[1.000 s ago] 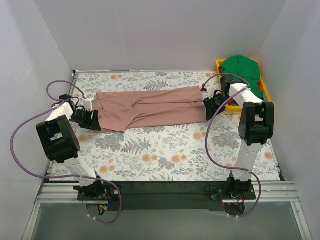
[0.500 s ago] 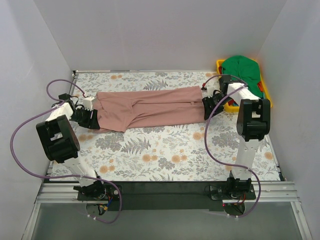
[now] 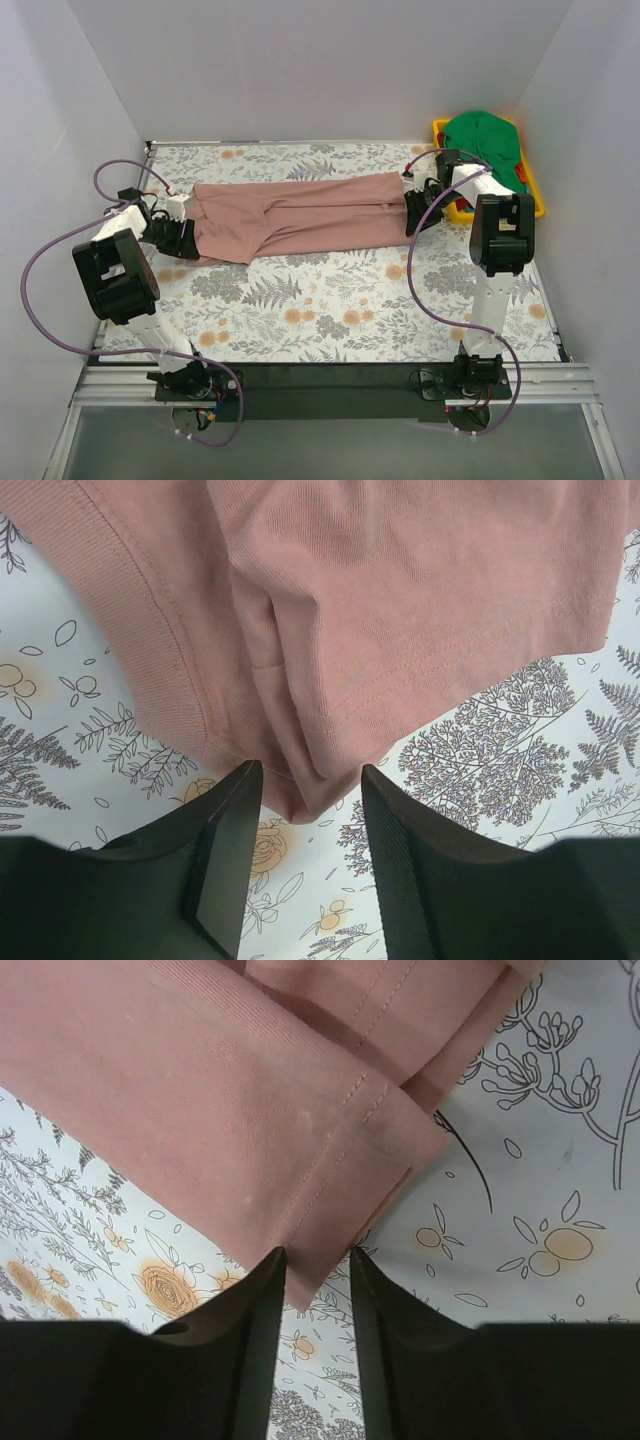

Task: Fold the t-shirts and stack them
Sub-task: Fold the tshirt

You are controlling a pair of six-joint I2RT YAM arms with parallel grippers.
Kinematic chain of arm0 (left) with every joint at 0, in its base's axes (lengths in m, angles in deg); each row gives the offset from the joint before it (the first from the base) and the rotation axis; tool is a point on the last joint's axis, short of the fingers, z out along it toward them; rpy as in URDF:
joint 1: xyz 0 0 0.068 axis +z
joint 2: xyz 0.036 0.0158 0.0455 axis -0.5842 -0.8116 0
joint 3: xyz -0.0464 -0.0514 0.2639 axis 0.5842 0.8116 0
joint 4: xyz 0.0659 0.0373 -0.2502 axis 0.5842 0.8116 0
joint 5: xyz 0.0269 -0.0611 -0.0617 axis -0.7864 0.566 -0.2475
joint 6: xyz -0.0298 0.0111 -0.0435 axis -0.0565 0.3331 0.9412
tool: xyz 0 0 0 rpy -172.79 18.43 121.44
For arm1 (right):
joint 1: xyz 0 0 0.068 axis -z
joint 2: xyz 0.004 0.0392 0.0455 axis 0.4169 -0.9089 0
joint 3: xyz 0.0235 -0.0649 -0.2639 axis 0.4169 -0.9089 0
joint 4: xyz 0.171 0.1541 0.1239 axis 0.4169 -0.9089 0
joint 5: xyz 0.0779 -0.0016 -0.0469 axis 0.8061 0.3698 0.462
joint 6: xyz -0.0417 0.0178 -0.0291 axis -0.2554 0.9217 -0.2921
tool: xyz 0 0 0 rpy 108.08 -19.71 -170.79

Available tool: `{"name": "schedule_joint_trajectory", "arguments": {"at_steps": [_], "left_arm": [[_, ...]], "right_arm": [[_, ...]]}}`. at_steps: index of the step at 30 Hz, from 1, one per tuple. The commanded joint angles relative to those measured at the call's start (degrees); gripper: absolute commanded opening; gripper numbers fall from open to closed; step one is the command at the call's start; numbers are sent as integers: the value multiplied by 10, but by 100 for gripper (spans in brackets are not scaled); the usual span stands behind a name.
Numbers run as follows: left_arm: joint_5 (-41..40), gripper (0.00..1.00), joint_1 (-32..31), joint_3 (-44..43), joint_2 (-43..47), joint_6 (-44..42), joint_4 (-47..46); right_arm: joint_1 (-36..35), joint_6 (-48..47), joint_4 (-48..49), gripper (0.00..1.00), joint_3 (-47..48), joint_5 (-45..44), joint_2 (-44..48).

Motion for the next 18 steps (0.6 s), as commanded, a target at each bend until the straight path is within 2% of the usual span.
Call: {"name": "schedule_joint_trajectory", "arguments": {"at_steps": [1, 2, 9, 14, 15, 18], "left_arm": [[11, 42, 1, -16, 0, -5, -2], [11, 41, 1, -17, 1, -5, -1], [12, 30, 1, -20, -6, -8, 4], [10, 15, 1, -28, 0, -9, 11], [8, 8, 1, -34, 0, -10, 14], [7, 0, 2, -47, 5, -13, 26]], "right_arm": [[3, 14, -4, 36, 23, 25, 2], [3, 14, -4, 30, 25, 25, 4], [6, 14, -7, 1, 18, 31, 32], [9, 2, -13, 1, 12, 27, 46], [11, 0, -14, 1, 10, 24, 48], [15, -9, -17, 1, 6, 10, 55]]}}
